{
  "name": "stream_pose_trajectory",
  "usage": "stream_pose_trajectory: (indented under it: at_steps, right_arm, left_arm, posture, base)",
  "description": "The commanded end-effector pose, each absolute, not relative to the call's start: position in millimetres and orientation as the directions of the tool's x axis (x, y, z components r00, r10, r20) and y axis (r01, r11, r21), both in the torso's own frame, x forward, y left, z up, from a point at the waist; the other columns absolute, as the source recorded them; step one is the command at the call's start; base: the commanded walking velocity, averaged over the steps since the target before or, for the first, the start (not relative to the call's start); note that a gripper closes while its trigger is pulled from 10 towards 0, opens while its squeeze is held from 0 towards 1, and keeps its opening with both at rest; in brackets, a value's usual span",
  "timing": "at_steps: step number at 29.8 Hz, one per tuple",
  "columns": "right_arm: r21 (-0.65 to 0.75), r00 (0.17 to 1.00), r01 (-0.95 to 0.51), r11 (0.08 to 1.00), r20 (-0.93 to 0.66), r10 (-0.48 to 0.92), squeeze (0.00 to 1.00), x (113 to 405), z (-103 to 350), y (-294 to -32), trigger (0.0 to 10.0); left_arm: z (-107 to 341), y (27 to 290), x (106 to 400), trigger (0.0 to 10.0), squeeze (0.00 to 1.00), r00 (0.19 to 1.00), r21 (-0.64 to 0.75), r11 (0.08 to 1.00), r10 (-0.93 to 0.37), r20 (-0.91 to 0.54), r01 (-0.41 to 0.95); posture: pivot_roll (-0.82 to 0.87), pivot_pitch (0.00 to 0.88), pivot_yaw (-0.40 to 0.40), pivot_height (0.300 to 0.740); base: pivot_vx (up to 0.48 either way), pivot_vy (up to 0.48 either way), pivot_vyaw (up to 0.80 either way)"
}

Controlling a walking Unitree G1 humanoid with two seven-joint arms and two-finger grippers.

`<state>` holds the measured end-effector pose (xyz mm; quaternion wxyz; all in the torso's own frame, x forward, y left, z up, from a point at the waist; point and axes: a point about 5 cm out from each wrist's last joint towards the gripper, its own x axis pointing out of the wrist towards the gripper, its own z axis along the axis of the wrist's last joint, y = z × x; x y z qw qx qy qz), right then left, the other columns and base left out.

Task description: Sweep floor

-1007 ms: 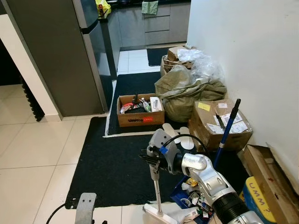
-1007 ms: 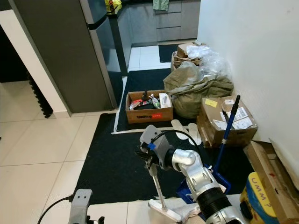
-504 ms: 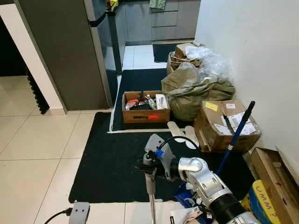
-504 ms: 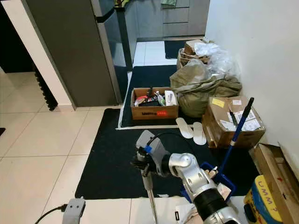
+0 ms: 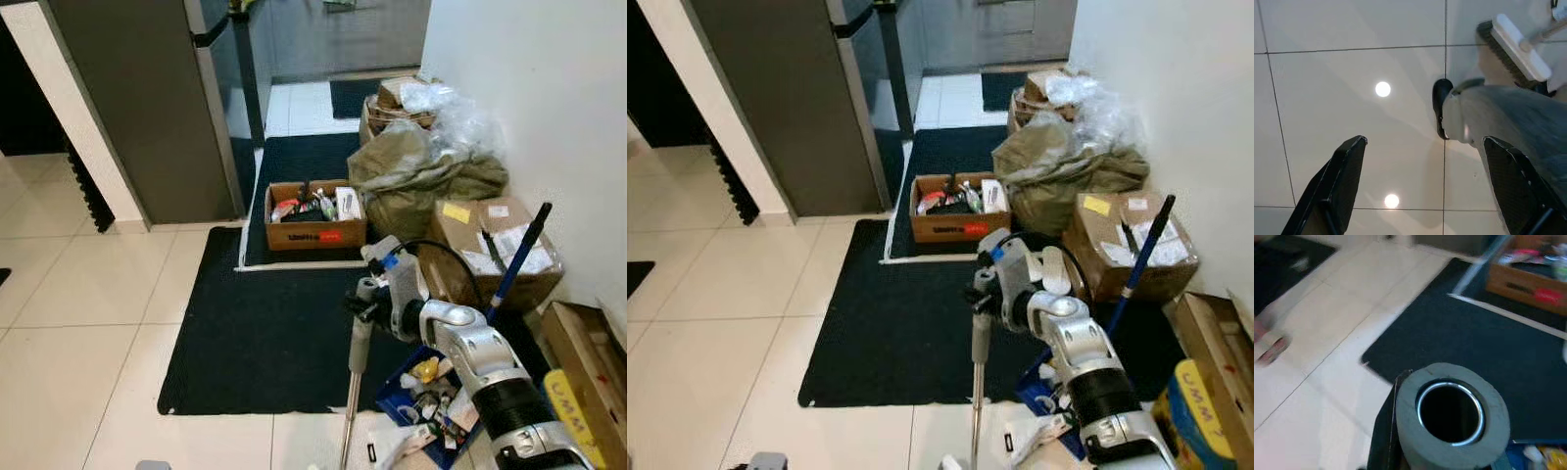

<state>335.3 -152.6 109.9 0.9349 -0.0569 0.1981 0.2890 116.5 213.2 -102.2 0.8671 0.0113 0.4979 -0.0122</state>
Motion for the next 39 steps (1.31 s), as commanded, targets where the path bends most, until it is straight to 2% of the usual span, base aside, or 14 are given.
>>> stream_pose_trajectory:
  at_steps: [1,3,4,5,8,10,13,15,17,19,22,26,34,39]
  right_arm:
    - [-0.009,0.768,-0.540,0.842,-0.414,0.488,0.00,334,103,-153,10.0]
    - [-0.025,0.784,-0.511,0.859,-0.425,0.453,0.00,332,99,-155,10.0]
    - [-0.053,0.816,-0.461,0.886,-0.416,0.400,0.00,332,97,-160,10.0]
    - [-0.053,0.816,-0.461,0.886,-0.416,0.400,0.00,332,97,-160,10.0]
    - [-0.077,0.889,-0.359,0.930,-0.333,0.315,0.00,333,102,-168,10.0]
    - [-0.077,0.889,-0.359,0.930,-0.333,0.315,0.00,333,102,-168,10.0]
    - [-0.120,0.941,-0.263,0.957,-0.249,0.227,0.00,335,111,-177,10.0]
    - [-0.120,0.941,-0.263,0.957,-0.249,0.227,0.00,335,111,-177,10.0]
    - [-0.146,0.957,-0.222,0.964,-0.222,0.187,0.00,336,115,-181,10.0]
    - [-0.264,0.979,-0.137,0.955,-0.183,0.090,0.00,338,122,-194,10.0]
    - [-0.319,0.986,-0.099,0.943,-0.158,0.050,0.00,338,124,-199,10.0]
    - [-0.378,0.980,-0.100,0.920,-0.195,0.026,0.00,337,123,-205,10.0]
    - [-0.353,0.991,-0.032,0.935,-0.129,-0.015,0.00,342,131,-209,10.0]
    - [-0.289,0.997,0.054,0.956,0.071,-0.035,0.00,348,157,-204,10.0]
  left_arm:
    - [-105,215,108,10.0,0.00,0.481,0.019,0.999,-0.004,-0.877,0.043]
    - [-105,213,106,10.0,0.00,0.479,0.018,0.999,-0.008,-0.878,0.051]
    - [-106,212,103,10.0,0.00,0.483,0.024,0.998,-0.009,-0.876,0.062]
    - [-106,212,103,10.0,0.00,0.483,0.024,0.998,-0.009,-0.876,0.062]
    - [-99,231,112,10.0,0.00,0.523,0.075,0.995,0.032,-0.852,0.060]
    - [-99,231,112,10.0,0.00,0.523,0.075,0.995,0.032,-0.852,0.060]
    - [-85,251,135,10.0,0.00,0.602,0.125,0.991,0.075,-0.795,0.041]
    - [-85,251,135,10.0,0.00,0.602,0.125,0.991,0.075,-0.795,0.041]
    - [-78,255,147,10.0,0.00,0.638,0.135,0.990,0.082,-0.766,0.035]
    - [-58,250,188,10.0,0.00,0.753,0.081,0.994,0.000,-0.658,0.071]
    - [-49,244,205,10.0,0.00,0.792,0.055,0.993,-0.049,-0.608,0.104]
    - [-46,229,213,10.0,0.00,0.804,0.050,0.984,-0.108,-0.585,0.169]
    - [-53,224,204,10.0,0.00,0.788,0.046,0.982,-0.120,-0.603,0.185]
    - [-59,227,192,10.0,0.00,0.770,0.044,0.982,-0.114,-0.627,0.182]
  posture:
    - [-0.08,0.146,0.094,0.740]
    - [-0.08,0.151,0.097,0.740]
    - [-0.07,0.195,0.116,0.740]
    - [-0.07,0.195,0.116,0.740]
    - [-0.07,0.232,0.121,0.740]
    - [-0.07,0.232,0.121,0.740]
    - [-0.06,0.264,0.119,0.740]
    - [-0.06,0.264,0.119,0.740]
    - [-0.06,0.264,0.119,0.740]
    - [-0.07,0.280,0.115,0.740]
    - [-0.07,0.280,0.115,0.740]
    - [-0.08,0.283,0.104,0.740]
    - [-0.08,0.289,0.099,0.740]
    - [-0.07,0.290,0.097,0.740]
  base:
    - [0.000,0.000,0.00]
    - [0.000,0.000,0.00]
    - [0.000,0.000,0.00]
    - [0.000,0.000,0.00]
    - [0.000,0.000,0.00]
    - [0.000,0.000,0.00]
    - [0.000,0.000,0.00]
    - [0.000,0.000,0.00]
    - [0.000,0.000,0.00]
    - [0.000,0.000,0.00]
    - [0.000,0.000,0.00]
    - [0.000,0.000,0.00]
    - [0.000,0.000,0.00]
    - [0.000,0.000,0.00]
